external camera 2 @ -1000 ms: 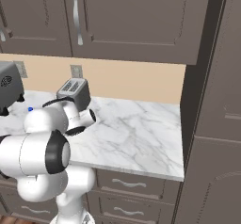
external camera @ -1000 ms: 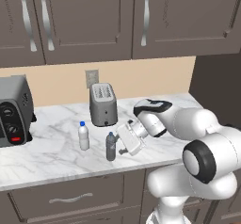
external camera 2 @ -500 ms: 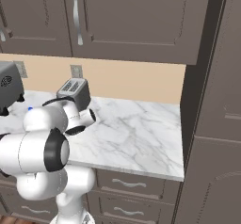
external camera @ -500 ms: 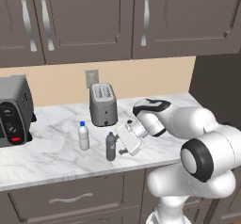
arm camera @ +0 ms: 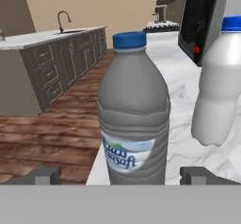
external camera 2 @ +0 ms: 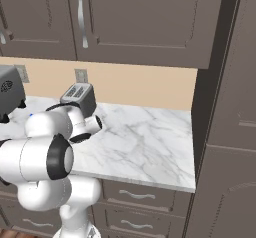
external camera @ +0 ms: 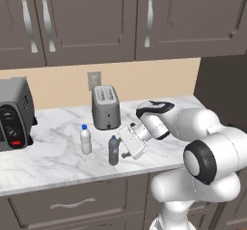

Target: Take the bottled waters from the counter and place them in the freezer to freeze. Close the freezer door after placing the bottles.

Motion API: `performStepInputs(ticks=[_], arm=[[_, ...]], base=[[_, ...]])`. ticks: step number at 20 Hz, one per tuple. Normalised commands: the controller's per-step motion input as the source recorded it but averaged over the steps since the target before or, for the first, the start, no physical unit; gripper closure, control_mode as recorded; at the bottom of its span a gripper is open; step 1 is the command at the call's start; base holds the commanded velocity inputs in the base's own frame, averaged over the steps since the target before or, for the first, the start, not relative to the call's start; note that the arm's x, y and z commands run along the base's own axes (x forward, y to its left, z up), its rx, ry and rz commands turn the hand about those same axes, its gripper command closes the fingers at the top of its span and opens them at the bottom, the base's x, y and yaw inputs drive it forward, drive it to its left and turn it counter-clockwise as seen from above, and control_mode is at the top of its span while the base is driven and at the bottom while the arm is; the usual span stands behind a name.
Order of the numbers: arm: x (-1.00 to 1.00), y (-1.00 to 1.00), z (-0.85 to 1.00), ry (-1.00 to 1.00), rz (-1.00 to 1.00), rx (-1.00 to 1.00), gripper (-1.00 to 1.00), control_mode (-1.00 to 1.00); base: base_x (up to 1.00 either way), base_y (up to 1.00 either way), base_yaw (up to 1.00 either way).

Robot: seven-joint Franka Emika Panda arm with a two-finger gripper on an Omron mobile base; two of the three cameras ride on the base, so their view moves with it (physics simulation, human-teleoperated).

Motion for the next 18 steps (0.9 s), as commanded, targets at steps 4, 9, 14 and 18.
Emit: performStepInputs(ticks=[4, 9, 14, 18], arm=[[0.0, 0.09, 0.0, 0.0, 0.0, 0.02, -1.0, -1.0], [0.01, 0.13, 0.0, 0.0, 0.0, 0.0, -1.0, -1.0], [0.0, 0.23, 0.0, 0.0, 0.0, 0.0, -1.0, -1.0], [0.0, 0.23, 0.0, 0.0, 0.0, 0.0, -1.0, -1.0]], base=[[0.0, 0.0, 0.0], [0.0, 0.0, 0.0], [0.0, 0.0, 0.0], [0.0, 0.0, 0.0]])
